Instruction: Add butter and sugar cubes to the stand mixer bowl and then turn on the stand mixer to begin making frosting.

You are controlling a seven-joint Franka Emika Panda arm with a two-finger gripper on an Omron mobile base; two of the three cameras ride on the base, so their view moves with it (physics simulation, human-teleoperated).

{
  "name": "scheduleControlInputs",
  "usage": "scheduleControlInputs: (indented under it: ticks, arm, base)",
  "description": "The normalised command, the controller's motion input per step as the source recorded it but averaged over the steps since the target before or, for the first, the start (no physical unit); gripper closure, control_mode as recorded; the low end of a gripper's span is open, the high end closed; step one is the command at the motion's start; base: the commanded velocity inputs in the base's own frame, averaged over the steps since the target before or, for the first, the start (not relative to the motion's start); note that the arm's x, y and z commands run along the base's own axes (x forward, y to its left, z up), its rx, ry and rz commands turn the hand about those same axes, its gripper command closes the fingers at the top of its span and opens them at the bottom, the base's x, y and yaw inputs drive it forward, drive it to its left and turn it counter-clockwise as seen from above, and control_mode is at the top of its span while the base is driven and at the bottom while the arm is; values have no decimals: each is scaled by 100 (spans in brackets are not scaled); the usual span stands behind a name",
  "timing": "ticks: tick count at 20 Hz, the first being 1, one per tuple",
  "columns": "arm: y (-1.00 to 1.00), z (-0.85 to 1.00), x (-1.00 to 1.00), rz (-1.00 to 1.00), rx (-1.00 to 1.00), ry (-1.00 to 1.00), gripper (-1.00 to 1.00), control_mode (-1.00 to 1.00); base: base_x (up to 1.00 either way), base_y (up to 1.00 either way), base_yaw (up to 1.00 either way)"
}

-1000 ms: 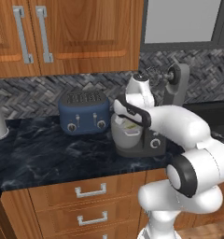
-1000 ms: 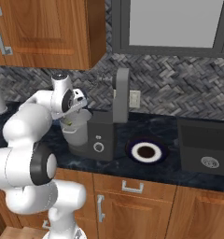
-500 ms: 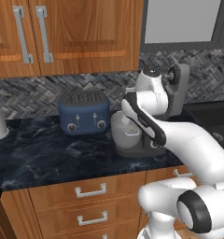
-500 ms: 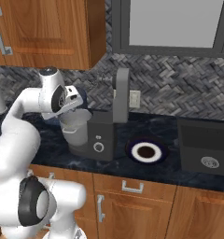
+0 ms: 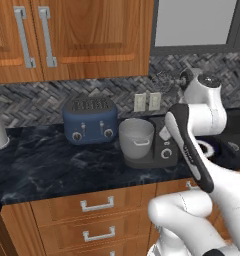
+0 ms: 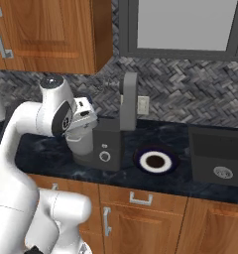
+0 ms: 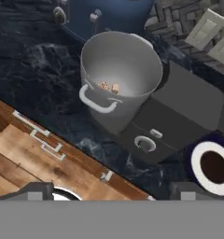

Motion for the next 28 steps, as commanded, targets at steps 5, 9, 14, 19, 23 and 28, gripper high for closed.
scheduleControlInputs:
  ticks: [5,9,14,19,23,28]
  arm:
    - [-99,81,-25,-15,19,0,-100,-100]
    - [-100,71,15,-10,28,0,-100,-100]
    - [-80,48,45,-9,28,0,-100,-100]
    - [-41,8,39,-3,28,-12,-100,-100]
    - [-9,-2,53,0,33,-14,-100,-100]
    - [-17,-8,83,0,31,-2,-100,-100]
  base:
    - [0,0,0]
    - [0,0,0]
    - [0,0,0]
    - [0,0,0]
    - [0,0,0]
    - [0,0,0]
